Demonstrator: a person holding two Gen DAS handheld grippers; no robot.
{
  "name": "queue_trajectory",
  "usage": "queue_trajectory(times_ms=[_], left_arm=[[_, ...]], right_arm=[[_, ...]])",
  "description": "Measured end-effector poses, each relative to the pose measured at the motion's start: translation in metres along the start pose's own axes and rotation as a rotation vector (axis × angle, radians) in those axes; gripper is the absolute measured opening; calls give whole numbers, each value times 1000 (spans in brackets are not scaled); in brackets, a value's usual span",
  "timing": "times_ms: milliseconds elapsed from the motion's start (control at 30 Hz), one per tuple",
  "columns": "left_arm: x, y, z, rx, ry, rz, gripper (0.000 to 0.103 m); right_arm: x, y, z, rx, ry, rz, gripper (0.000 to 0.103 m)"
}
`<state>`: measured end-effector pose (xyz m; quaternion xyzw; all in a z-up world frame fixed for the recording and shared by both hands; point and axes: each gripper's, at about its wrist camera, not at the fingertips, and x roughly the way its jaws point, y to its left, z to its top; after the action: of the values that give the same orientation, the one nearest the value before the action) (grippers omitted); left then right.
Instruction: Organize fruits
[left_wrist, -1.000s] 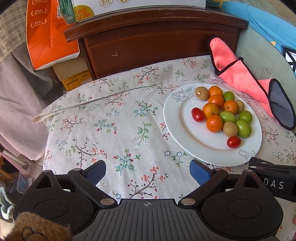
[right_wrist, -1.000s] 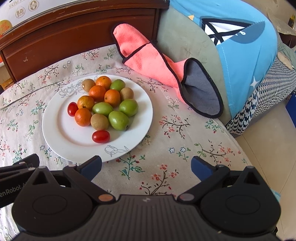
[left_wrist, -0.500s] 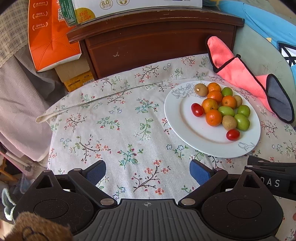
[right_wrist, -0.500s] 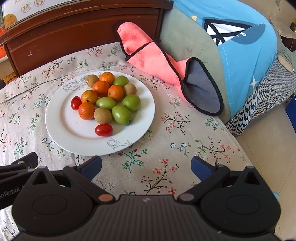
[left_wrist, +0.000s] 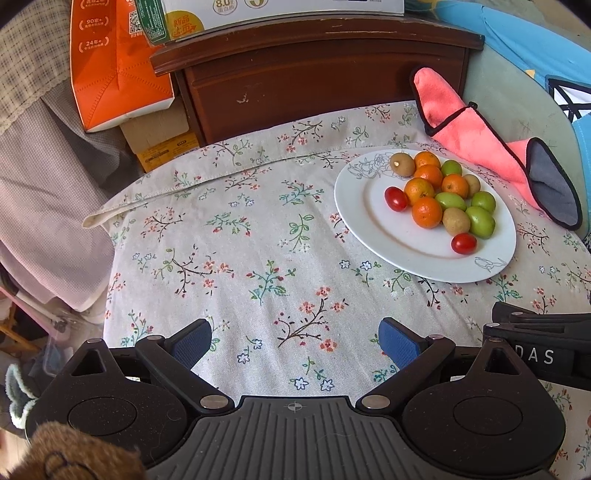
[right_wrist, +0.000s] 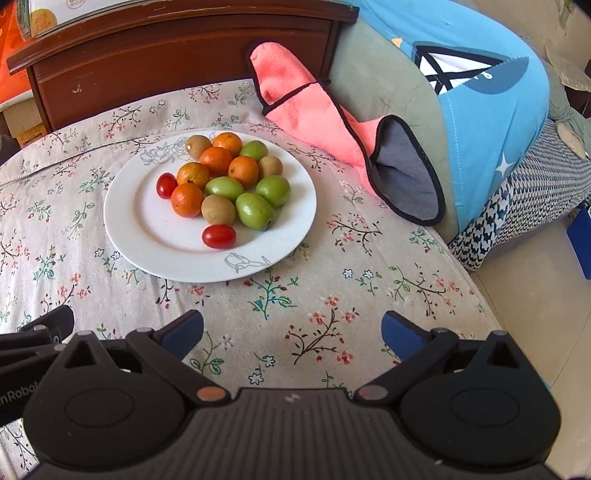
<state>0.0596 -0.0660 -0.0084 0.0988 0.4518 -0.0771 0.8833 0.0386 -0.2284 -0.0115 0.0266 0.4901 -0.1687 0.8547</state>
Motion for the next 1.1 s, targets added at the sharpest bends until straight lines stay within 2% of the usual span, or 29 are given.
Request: queue_trajectory(times_ms=[167, 467, 633, 833, 1100], left_arm=[[-7, 10, -9, -23, 5, -10, 98], [-24, 29, -21, -57, -18, -25, 98], [-34, 39, -26, -61, -39, -26, 98], [-43, 55, -28, -90, -61, -23, 98], [-49, 66, -26, -134, -74, -41, 98]], right_arm=[[-5, 2, -8, -15, -22, 49, 102], [-6, 0, -33, 50, -43, 228, 102], [-8, 6, -53, 55, -99, 294, 102], [-12, 29, -75, -62, -172, 358, 102], [-15, 69, -98, -292, -235, 418, 102]])
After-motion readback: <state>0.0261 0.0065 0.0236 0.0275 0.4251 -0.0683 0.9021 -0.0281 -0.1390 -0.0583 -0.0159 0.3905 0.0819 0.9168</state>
